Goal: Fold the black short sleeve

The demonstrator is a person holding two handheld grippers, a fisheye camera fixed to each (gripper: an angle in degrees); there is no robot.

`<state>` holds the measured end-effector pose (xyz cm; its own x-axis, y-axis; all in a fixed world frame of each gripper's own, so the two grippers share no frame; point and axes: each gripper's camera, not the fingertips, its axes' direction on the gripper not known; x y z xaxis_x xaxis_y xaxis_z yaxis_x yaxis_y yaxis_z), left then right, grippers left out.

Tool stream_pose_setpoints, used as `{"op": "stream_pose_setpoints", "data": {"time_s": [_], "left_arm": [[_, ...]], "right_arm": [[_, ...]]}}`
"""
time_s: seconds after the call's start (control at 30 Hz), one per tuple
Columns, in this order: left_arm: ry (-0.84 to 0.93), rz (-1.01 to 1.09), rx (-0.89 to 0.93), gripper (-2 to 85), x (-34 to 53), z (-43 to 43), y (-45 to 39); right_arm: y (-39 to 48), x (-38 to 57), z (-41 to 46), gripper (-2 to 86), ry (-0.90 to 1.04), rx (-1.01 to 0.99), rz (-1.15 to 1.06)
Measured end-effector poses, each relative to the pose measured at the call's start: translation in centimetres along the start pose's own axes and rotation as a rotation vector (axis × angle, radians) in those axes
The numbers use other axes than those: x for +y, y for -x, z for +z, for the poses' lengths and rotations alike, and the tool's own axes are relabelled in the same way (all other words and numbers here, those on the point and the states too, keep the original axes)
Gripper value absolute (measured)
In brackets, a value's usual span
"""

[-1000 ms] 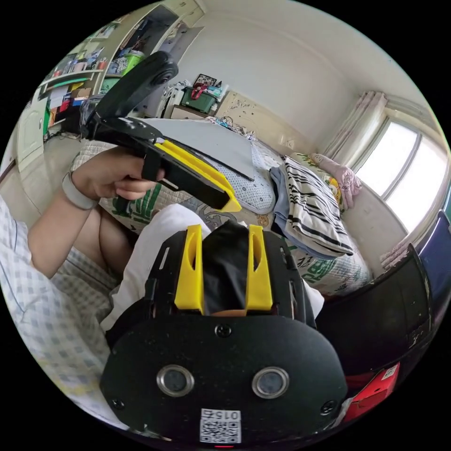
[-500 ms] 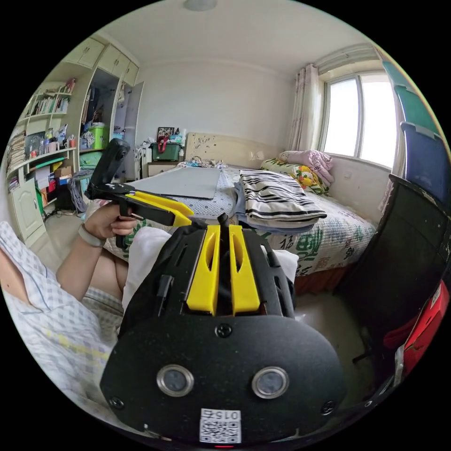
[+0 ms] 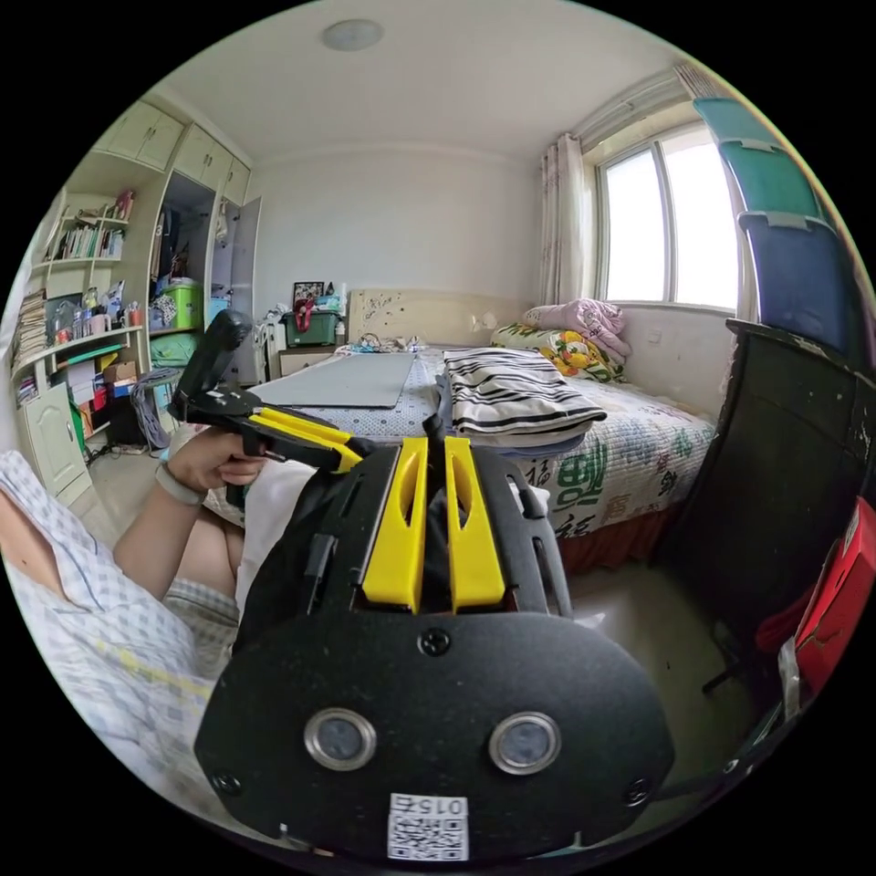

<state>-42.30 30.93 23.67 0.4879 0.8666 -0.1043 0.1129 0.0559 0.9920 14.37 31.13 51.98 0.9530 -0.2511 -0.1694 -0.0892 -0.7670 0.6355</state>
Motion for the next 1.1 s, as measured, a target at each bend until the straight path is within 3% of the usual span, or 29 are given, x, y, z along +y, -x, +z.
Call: {"op": "stream_pose_setpoints", "data": {"time_s": [0.2, 0.4, 0.57, 0.63, 0.87, 1.1], "left_arm": [[-0.055, 0.014, -0.051, 1.7, 3.5, 1.7, -4.2], [-0.212, -0.006, 0.015, 0.2, 8.9, -3.7, -6.5], [-0.467, -0.073, -0.295, -0.3, 16.1, -14.6, -9.8], [-0.570, -0.107, -0.337, -0.4, 19.1, -19.0, -10.0], [-0.735, -0.166, -0.513, -0.4, 28.2, -30.8, -13.5], [-0.778, -0.175, -0.746, -0.3, 33.7, -36.6, -19.8]], "right_arm": [[-0.7, 0.9, -1.8, 3.9, -0.023, 0.060, 0.011], [-3.4, -1.4, -8.0, 2.7, -0.162, 0.283, -0.029], [-6.9, -5.2, -14.9, 1.2, -0.342, 0.286, -0.003], [-7.5, -6.2, -15.5, 1.0, -0.380, 0.292, -0.008], [-8.1, -11.9, -12.0, 0.9, -0.440, -0.017, -0.051], [-5.6, -18.7, -6.9, 0.7, -0.475, -0.156, -0.097]]}}
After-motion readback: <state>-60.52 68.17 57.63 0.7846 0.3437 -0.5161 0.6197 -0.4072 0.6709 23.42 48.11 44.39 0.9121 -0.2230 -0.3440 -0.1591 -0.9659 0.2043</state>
